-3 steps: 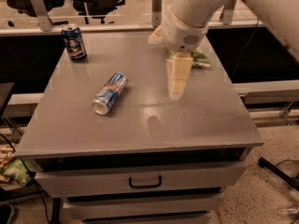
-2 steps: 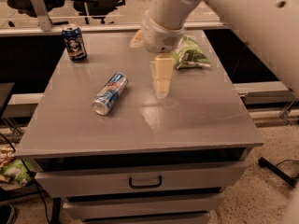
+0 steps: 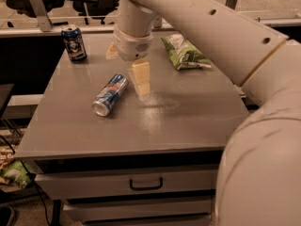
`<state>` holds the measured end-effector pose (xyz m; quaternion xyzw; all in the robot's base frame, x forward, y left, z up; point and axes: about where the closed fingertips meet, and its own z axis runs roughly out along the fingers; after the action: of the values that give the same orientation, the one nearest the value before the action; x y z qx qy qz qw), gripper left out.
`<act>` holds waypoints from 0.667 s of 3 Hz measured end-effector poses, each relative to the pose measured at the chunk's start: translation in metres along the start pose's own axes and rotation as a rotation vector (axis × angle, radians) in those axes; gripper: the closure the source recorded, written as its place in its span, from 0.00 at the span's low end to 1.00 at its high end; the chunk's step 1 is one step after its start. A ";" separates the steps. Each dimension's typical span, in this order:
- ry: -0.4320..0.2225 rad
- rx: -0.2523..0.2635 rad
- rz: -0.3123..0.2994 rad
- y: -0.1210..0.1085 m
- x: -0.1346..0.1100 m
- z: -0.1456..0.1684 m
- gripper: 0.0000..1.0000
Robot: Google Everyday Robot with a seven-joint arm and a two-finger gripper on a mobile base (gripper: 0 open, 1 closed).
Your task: Place redbull can upright
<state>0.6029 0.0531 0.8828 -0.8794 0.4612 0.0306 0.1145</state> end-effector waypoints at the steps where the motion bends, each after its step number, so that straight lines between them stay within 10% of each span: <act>1: 0.010 -0.033 -0.079 -0.013 -0.013 0.014 0.00; 2: 0.036 -0.065 -0.194 -0.021 -0.024 0.025 0.00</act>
Offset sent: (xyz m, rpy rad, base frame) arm -0.0043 0.0376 -0.0199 -0.1549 0.0051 0.3080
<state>0.6075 0.0899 0.8663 -0.9235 0.3747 0.0185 0.0802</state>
